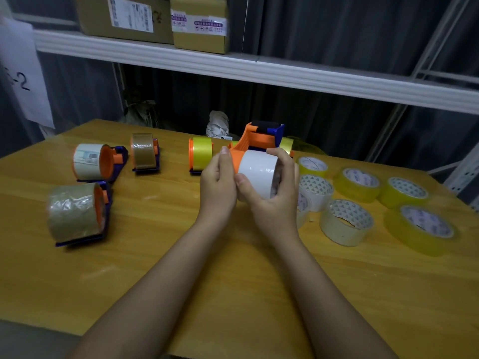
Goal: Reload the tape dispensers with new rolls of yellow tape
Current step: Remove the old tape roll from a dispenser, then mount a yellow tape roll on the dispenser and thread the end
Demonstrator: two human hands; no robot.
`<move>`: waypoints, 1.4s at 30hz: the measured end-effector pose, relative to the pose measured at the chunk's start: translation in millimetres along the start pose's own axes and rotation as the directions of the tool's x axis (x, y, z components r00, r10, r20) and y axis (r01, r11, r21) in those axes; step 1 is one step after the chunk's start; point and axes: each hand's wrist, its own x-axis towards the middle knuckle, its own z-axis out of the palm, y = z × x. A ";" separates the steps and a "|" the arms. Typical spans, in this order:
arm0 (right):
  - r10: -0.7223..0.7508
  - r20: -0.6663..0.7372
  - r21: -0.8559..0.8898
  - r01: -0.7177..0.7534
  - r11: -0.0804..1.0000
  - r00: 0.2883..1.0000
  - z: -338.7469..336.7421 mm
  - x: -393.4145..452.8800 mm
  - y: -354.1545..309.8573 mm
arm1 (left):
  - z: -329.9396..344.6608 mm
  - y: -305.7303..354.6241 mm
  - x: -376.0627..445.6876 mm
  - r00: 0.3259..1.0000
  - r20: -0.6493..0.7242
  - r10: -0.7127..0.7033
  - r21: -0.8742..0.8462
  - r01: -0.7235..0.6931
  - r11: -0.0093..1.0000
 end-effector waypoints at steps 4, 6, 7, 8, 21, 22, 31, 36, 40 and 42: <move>0.013 0.005 0.068 -0.013 0.998 1.000 -4.5 2.6 -8.4 | 3.4 11.1 -2.7 0.999 -0.048 0.018 0.027 -0.017 0.999; 0.010 0.014 0.079 -0.011 0.997 1.000 -9.0 5.3 -11.9 | 3.3 16.2 -2.9 0.999 -0.042 0.033 0.027 -0.031 0.999; 0.006 0.020 0.080 -0.008 0.997 1.000 -11.2 6.8 -14.2 | 4.8 19.4 -3.4 0.998 -0.040 0.041 0.029 -0.040 0.999; 0.002 0.023 0.069 -0.004 0.998 1.000 -13.2 8.5 -16.3 | 7.5 21.4 -3.5 0.998 -0.038 0.053 0.040 -0.051 0.998; 0.245 -0.153 -0.424 -0.288 0.859 0.957 -148.3 28.2 2.2 | 23.8 49.6 23.6 0.980 -0.110 0.163 0.223 -0.136 0.965; 0.253 -0.143 -0.477 -0.291 0.829 0.957 -156.7 29.7 5.8 | 30.5 48.7 21.6 0.981 -0.084 0.172 0.218 -0.150 0.964; 0.328 0.061 -0.676 -0.203 0.708 0.943 -226.9 35.5 33.5 | 86.2 45.0 2.8 0.959 0.123 0.255 0.222 -0.277 0.935; 0.387 0.137 -0.658 -0.208 0.724 0.912 -238.7 17.7 35.3 | 106.5 47.9 -5.9 0.957 0.187 0.220 0.161 -0.251 0.955; 0.458 0.084 -0.677 -0.287 0.678 0.885 -247.6 17.9 42.8 | 115.0 48.5 -12.4 0.955 0.228 0.189 0.136 -0.223 0.965; 0.467 0.050 -0.692 -0.307 0.654 0.883 -248.2 23.9 46.3 | 116.2 49.5 -13.3 0.953 0.236 0.190 0.132 -0.225 0.965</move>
